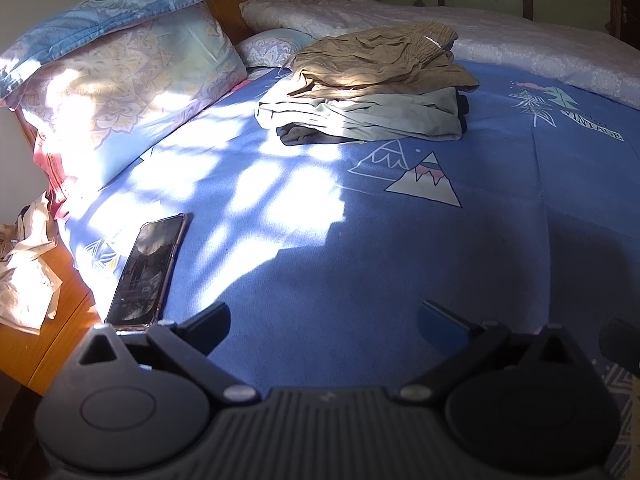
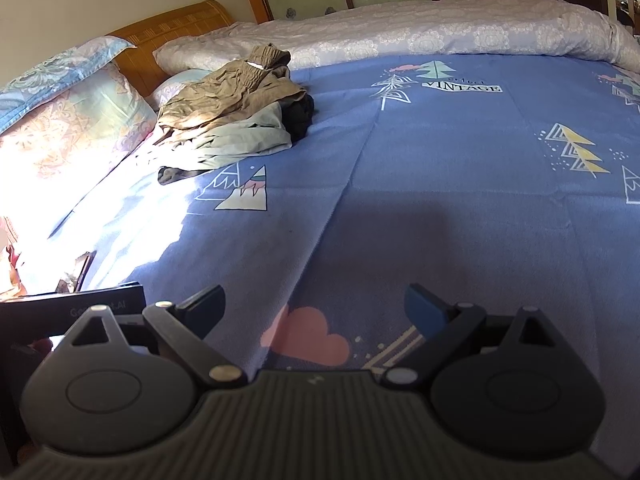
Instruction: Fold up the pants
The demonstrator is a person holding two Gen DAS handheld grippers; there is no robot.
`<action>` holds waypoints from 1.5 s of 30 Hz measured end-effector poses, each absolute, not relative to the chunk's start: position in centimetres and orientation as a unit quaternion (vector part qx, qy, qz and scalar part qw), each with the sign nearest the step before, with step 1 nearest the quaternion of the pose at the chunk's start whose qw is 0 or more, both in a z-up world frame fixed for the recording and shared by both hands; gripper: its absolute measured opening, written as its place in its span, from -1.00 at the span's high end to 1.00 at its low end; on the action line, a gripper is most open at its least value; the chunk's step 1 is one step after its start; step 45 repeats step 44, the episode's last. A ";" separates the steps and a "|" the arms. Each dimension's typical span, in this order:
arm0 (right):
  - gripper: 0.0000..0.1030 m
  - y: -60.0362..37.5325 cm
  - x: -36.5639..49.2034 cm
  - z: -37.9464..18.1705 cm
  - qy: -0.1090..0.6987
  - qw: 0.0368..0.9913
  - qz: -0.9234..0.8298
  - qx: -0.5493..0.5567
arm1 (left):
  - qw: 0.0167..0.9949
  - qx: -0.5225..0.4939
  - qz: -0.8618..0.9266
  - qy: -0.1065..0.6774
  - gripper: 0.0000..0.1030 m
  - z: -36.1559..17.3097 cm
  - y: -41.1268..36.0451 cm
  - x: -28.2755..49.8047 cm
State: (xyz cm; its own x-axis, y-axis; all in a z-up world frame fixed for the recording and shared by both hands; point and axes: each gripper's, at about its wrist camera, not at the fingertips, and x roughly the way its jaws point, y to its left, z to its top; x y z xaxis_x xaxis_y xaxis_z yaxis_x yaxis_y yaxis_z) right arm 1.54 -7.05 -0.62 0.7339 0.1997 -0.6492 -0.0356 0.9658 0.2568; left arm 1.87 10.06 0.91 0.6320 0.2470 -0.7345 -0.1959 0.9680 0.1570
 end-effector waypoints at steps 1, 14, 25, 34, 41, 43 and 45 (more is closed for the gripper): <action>-0.90 -7.0 1.5 -0.6 0.359 0.924 0.064 0.114 | 0.902 0.030 0.121 0.414 -1.00 0.8 10.1 1.9; -0.90 -7.0 1.6 -0.7 0.360 0.924 0.064 0.114 | 0.896 0.026 0.117 0.428 -1.00 0.5 10.2 2.1; -0.90 -7.0 1.6 -0.6 0.360 0.924 0.064 0.114 | 0.895 0.030 0.116 0.429 -1.00 0.5 10.1 2.1; -0.90 -6.9 1.6 -0.6 0.360 0.924 0.064 0.114 | 0.895 0.034 0.113 0.430 -1.00 0.4 10.0 2.1; -0.90 -6.9 1.6 -0.7 0.361 0.923 0.063 0.115 | 0.894 0.031 0.097 0.436 -1.00 0.2 10.0 2.3; -0.90 -6.9 1.6 -0.7 0.361 0.923 0.063 0.115 | 0.895 0.033 0.094 0.434 -1.00 0.3 9.9 2.2; -0.90 -6.9 1.5 -0.7 0.360 0.924 0.063 0.115 | 0.896 0.033 0.093 0.434 -1.00 0.3 9.8 2.2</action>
